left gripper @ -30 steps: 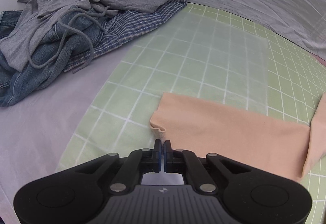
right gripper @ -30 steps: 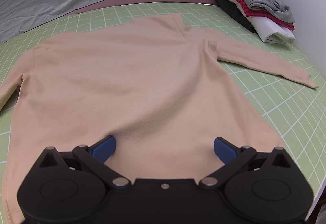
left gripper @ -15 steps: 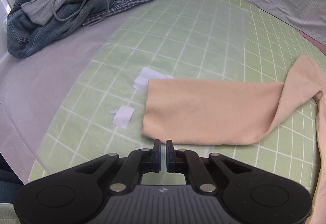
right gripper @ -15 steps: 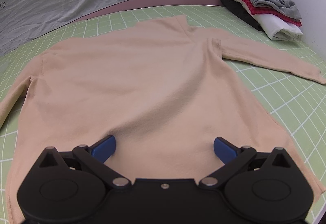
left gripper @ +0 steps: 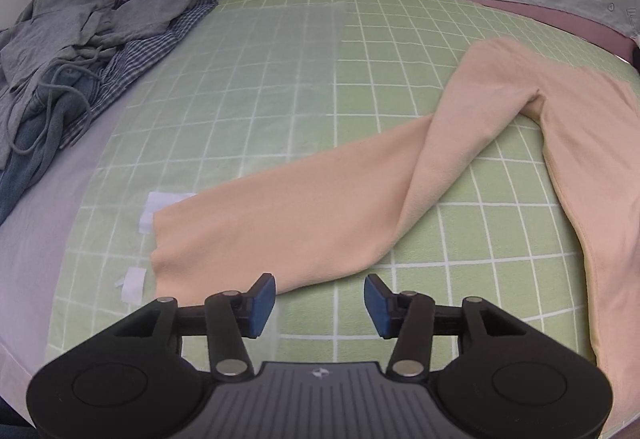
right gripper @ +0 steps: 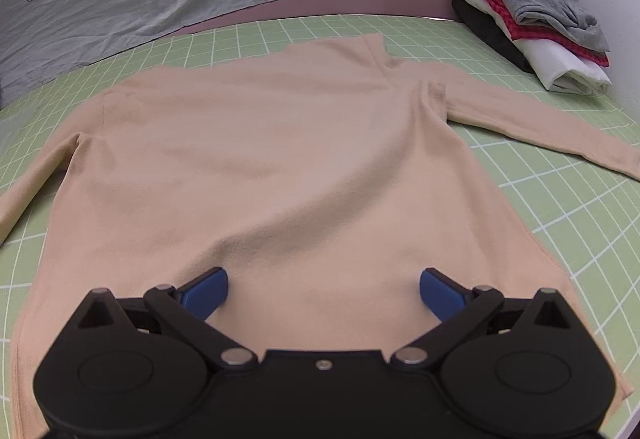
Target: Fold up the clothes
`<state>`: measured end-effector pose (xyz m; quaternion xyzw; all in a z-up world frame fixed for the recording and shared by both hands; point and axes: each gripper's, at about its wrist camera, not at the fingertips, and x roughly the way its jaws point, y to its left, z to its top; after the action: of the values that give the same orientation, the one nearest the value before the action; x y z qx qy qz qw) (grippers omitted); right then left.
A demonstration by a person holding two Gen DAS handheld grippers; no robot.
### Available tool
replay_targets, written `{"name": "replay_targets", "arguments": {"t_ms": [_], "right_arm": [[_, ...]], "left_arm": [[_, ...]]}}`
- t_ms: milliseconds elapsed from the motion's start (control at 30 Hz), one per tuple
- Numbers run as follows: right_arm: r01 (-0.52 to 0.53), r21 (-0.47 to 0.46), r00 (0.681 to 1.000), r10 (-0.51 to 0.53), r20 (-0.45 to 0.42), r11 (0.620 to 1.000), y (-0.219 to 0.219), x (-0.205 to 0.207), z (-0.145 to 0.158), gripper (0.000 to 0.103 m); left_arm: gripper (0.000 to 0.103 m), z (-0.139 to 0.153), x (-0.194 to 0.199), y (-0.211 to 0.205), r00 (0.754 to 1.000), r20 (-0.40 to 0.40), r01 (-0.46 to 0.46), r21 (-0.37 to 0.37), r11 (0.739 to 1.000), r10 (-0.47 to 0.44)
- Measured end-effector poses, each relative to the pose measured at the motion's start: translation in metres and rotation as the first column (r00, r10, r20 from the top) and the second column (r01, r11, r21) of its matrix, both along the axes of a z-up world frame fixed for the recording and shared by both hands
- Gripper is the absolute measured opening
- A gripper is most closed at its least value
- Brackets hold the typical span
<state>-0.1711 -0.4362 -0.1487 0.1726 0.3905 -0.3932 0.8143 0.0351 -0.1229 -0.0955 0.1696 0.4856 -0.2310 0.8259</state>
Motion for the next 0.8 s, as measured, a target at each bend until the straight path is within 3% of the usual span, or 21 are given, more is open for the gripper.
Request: {"name": "replay_targets", "arguments": {"t_ms": [400, 467, 500, 533, 600, 700, 800], "right_arm": [[-0.003, 0.020, 1.000, 0.003, -0.017, 1.000, -0.017, -0.012, 0.000, 0.103], [-0.001, 0.023, 1.000, 0.002, -0.015, 1.000, -0.019, -0.011, -0.001, 0.103], [-0.001, 0.024, 1.000, 0.001, -0.015, 1.000, -0.020, -0.010, -0.001, 0.103], [-0.001, 0.023, 1.000, 0.002, -0.015, 1.000, -0.021, -0.009, -0.001, 0.103], [-0.008, 0.017, 1.000, 0.008, -0.018, 1.000, -0.021, -0.006, -0.001, 0.103], [-0.006, 0.013, 1.000, 0.006, -0.015, 1.000, -0.021, -0.005, -0.001, 0.103], [0.005, 0.023, 1.000, -0.005, -0.006, 1.000, -0.022, -0.006, -0.002, 0.103]], "left_arm": [[0.048, -0.018, 0.009, -0.034, 1.000, -0.025, 0.018, -0.011, 1.000, -0.019], [0.038, -0.018, 0.008, -0.034, 1.000, -0.008, 0.025, -0.014, 1.000, -0.025], [0.016, -0.018, 0.008, -0.034, 1.000, 0.001, 0.024, -0.013, 1.000, -0.024], [0.004, -0.018, 0.010, -0.033, 1.000, -0.002, 0.017, -0.016, 1.000, -0.017], [0.004, -0.016, 0.017, -0.028, 0.999, -0.032, -0.007, -0.039, 0.999, 0.006], [0.003, -0.003, 0.029, -0.015, 0.990, -0.131, -0.066, -0.133, 0.989, 0.049], [0.003, 0.020, 0.045, 0.007, 0.967, -0.241, -0.151, -0.293, 0.944, 0.080]]}}
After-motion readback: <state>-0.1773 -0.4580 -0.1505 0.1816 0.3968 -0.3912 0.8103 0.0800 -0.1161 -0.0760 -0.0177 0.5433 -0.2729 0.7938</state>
